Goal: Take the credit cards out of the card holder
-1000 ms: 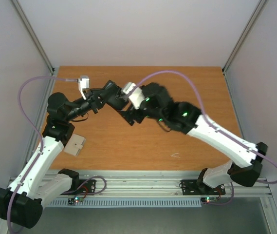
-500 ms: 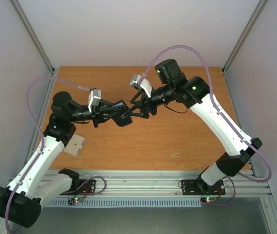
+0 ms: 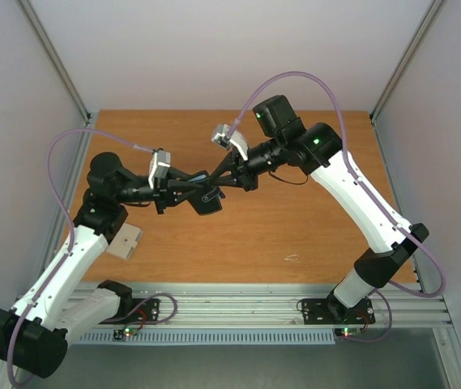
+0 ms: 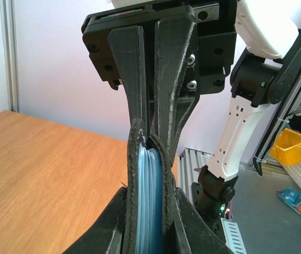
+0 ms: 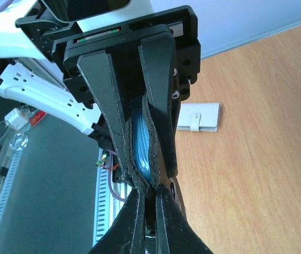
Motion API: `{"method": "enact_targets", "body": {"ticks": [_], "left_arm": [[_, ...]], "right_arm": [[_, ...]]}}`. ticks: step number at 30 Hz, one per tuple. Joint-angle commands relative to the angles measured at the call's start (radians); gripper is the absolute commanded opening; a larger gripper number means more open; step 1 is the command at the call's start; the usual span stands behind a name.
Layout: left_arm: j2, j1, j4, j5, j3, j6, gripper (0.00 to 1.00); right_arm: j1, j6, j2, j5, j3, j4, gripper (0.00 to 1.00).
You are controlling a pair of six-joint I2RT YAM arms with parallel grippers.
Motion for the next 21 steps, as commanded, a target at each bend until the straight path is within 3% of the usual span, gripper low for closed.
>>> {"method": "enact_targets", "body": {"ticks": [1, 3, 5, 7, 11, 13, 16, 21], "left_arm": [[0.000, -0.008, 0.068, -0.031, 0.030, -0.034, 0.00], [-0.006, -0.008, 0.083, -0.063, 0.024, -0.059, 0.03], [-0.015, -0.009, 0.090, -0.093, 0.014, -0.086, 0.24], [-0.023, -0.009, 0.092, -0.099, 0.003, -0.099, 0.38], [-0.042, -0.008, 0.097, -0.117, -0.015, -0.116, 0.50], [-0.044, -0.009, 0.131, -0.159, -0.015, -0.163, 0.50], [-0.038, -0.008, 0.181, -0.194, -0.001, -0.260, 0.40], [-0.031, -0.008, 0.160, -0.166, -0.005, -0.256, 0.14]], "right_arm": [[0.005, -0.006, -0.015, 0.004, 0.003, -0.002, 0.01], [-0.001, 0.011, -0.053, 0.001, -0.041, 0.052, 0.01], [-0.016, 0.049, -0.090, -0.024, -0.080, 0.123, 0.01], [-0.032, 0.094, -0.117, -0.051, -0.110, 0.192, 0.01], [-0.064, 0.199, -0.181, -0.066, -0.188, 0.368, 0.01], [-0.075, 0.244, -0.215, -0.072, -0.228, 0.438, 0.01], [-0.079, 0.283, -0.235, -0.081, -0.263, 0.503, 0.01], [-0.081, 0.296, -0.237, -0.081, -0.270, 0.520, 0.01]]}}
